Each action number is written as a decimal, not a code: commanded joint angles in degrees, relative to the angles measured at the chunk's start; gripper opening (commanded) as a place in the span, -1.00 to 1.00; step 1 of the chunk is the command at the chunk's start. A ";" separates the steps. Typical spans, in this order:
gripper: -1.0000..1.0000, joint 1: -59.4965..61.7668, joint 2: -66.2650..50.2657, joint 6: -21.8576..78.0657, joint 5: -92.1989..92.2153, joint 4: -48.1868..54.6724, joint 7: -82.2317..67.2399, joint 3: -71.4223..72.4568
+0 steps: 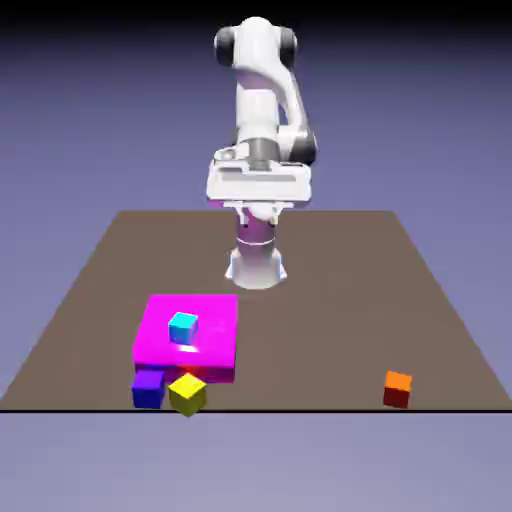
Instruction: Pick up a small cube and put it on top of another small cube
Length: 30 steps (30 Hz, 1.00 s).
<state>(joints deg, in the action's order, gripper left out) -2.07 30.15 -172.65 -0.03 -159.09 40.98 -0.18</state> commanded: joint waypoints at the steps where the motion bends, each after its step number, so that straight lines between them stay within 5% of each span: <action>1: 0.00 -1.14 -2.08 1.13 -0.03 1.58 -1.23 -0.15; 30: 0.00 -33.23 -60.41 32.70 -0.78 46.03 -35.75 -4.33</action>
<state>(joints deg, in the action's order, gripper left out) -35.29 -30.26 -139.96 -0.81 -113.06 5.23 -4.51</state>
